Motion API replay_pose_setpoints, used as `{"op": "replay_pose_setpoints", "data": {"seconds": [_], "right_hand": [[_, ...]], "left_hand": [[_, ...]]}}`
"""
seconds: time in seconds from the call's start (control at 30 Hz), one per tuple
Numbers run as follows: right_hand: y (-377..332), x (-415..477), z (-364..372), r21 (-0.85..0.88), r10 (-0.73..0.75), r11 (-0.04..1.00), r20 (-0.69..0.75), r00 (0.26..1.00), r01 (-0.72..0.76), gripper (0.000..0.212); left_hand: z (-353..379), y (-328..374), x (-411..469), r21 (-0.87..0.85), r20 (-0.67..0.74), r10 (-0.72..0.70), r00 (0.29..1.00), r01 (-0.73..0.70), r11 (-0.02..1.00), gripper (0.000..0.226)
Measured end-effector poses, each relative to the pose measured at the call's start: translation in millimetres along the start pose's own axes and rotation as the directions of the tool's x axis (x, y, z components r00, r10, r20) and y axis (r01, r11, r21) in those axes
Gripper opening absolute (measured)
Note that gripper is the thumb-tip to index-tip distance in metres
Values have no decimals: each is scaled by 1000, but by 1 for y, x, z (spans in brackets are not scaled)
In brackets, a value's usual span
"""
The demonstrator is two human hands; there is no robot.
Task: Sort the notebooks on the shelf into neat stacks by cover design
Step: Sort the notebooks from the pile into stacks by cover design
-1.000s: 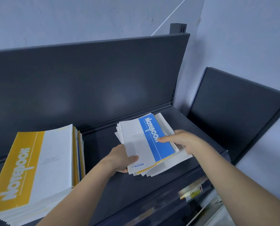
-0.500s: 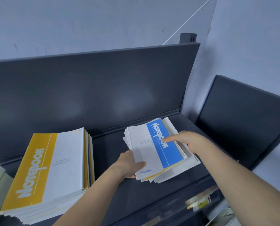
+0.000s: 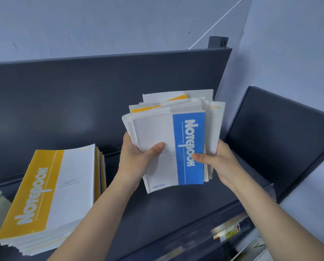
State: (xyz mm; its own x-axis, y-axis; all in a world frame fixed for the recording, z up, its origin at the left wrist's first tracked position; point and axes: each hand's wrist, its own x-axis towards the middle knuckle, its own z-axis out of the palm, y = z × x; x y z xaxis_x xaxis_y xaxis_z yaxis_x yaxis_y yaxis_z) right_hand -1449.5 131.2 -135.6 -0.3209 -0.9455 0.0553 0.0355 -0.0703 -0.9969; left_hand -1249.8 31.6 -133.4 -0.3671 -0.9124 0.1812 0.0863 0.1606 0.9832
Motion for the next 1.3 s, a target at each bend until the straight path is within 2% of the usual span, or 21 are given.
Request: {"op": "replay_pose_setpoints", "data": {"seconds": [0.1, 0.17, 0.23, 0.37, 0.5, 0.63, 0.7, 0.77, 0.8, 0.83, 0.87, 0.9, 0.93, 0.97, 1.0, 1.03, 1.07, 1.1, 1.17, 1.23, 1.3], "right_hand": [[10, -2, 5, 5, 9, 1000, -19, 1000, -9, 48], [15, -2, 8, 18, 24, 1000, -21, 999, -24, 62], [17, -1, 8, 22, 24, 999, -16, 1000, -23, 76], [22, -4, 14, 35, 18, 999, 2, 1000, -18, 85], [30, -7, 30, 33, 33, 999, 37, 999, -34, 78], [17, -7, 25, -77, 81, 994, 106, 991, -73, 82], [4, -8, 20, -113, 54, 992, 38, 998, -50, 99], [-19, -15, 21, -259, -90, 963, -69, 994, 70, 114], [-35, -20, 26, -420, -209, 895, -89, 974, 153, 113], [-50, -25, 32, -632, -352, 734, -42, 935, 247, 109], [-63, -29, 39, -822, -457, 475, 76, 886, 316, 104], [-73, -30, 47, -919, -455, 207, 212, 865, 334, 99], [-76, -28, 53, -945, -365, 1, 303, 880, 326, 95], [-75, -25, 57, -944, -255, -116, 329, 909, 309, 93], [-72, -21, 59, -945, -172, -153, 315, 933, 290, 92], [-73, -20, 58, -948, -125, -133, 305, 944, 289, 90], [-74, -19, 55, -953, -117, -49, 302, 946, 299, 90], [-78, -20, 51, -950, -139, 94, 283, 949, 297, 91], [-78, -20, 34, -867, -190, 449, 140, 972, 213, 105], [-65, -22, 18, -639, -79, 768, -34, 996, 39, 116], [-33, -23, 16, -410, 66, 911, 28, 997, -48, 98]], "left_hand": [[1, -4, -10, 15, -26, 66, 997, -66, 998, 75], [2, -9, -15, 8, 23, 40, 999, -40, 999, 70], [3, -13, -18, 19, 66, 33, 997, -34, 999, 75], [4, -14, -21, 27, 105, 37, 994, -40, 999, 79], [9, -16, -31, -13, 99, 58, 993, -57, 998, 78], [1, -14, -28, 52, 149, 80, 986, -89, 995, 88], [-3, -15, -24, 81, 150, 71, 986, -84, 993, 97], [-2, -15, -23, 105, 131, 59, 990, -73, 992, 95], [0, -15, -23, 113, 125, 53, 991, -67, 991, 92], [0, -16, -23, 118, 118, 46, 992, -60, 991, 89], [1, -17, -22, 122, 112, 40, 993, -54, 991, 87], [1, -17, -22, 125, 109, 33, 993, -47, 991, 85], [1, -17, -21, 131, 111, 30, 993, -45, 990, 85], [1, -16, -21, 141, 118, 31, 992, -48, 989, 85], [1, -15, -20, 152, 127, 30, 991, -50, 987, 86], [1, -13, -20, 156, 131, 25, 991, -46, 987, 85], [0, -13, -19, 153, 130, 22, 991, -42, 987, 84], [0, -12, -19, 151, 129, 20, 991, -39, 988, 83], [0, -12, -19, 162, 127, 8, 992, -29, 986, 83], [0, -13, -19, 172, 132, -6, 991, -17, 985, 83], [1, -16, -21, 173, 133, -27, 991, 3, 985, 80]]}}
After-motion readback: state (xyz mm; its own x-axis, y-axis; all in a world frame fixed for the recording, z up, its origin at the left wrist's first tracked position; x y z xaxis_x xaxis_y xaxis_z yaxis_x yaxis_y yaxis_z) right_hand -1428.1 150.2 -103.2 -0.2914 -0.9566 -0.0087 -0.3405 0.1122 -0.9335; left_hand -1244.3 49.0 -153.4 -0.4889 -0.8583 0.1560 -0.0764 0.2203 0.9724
